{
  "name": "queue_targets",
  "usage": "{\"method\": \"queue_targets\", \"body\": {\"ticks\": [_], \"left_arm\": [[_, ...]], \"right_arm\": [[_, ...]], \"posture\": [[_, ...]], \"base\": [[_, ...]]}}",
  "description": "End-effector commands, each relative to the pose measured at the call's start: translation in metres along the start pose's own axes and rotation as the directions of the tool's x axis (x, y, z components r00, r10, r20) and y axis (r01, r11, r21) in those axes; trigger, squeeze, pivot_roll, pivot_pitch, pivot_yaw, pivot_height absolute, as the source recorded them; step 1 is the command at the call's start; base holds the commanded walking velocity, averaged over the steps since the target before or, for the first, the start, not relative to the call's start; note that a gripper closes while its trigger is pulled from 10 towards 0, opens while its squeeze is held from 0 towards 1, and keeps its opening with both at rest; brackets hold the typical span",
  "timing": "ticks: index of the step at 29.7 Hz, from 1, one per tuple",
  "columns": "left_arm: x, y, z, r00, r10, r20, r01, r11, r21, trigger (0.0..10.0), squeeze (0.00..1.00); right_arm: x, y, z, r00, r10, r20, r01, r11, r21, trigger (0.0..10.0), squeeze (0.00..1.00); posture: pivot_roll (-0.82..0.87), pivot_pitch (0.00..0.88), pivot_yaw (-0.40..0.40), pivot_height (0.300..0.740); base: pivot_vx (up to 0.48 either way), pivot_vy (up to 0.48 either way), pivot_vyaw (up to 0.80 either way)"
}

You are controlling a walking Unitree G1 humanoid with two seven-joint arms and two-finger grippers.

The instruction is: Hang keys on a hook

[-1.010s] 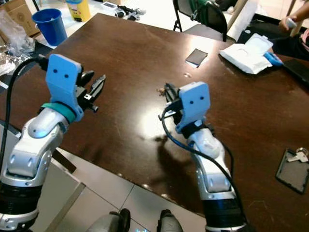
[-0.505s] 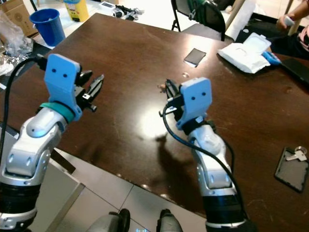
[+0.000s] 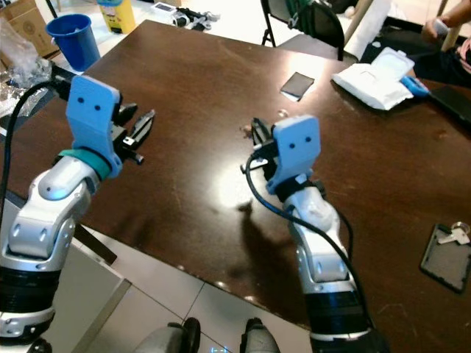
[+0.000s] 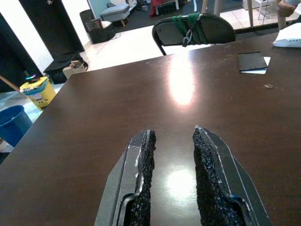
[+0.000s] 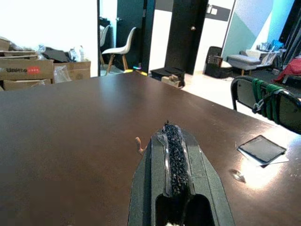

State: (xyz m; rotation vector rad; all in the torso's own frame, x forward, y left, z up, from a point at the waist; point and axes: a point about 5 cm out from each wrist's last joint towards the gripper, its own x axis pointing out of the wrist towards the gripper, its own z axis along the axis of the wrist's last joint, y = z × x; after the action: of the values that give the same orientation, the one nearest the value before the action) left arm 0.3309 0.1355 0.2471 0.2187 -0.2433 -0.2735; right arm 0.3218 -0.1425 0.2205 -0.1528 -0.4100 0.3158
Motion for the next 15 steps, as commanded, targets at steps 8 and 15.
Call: {"method": "queue_targets", "body": {"ticks": [8,15], "left_arm": [[0.002,0.013,0.0,1.0,0.026,-0.003,-0.026,0.999,0.022,10.0,0.0],[0.001,0.016,-0.004,1.0,0.028,-0.01,-0.028,1.0,0.012,10.0,0.0]], "right_arm": [[0.002,0.004,-0.002,1.0,0.004,0.004,-0.004,1.0,0.005,10.0,0.0],[0.0,0.0,-0.001,1.0,-0.006,0.009,0.006,1.0,-0.011,10.0,0.0]], "posture": [[-0.01,0.099,0.139,0.74],[-0.01,0.081,0.153,0.74]], "base": [[0.0,0.0,0.0],[0.0,0.0,0.0]]}}
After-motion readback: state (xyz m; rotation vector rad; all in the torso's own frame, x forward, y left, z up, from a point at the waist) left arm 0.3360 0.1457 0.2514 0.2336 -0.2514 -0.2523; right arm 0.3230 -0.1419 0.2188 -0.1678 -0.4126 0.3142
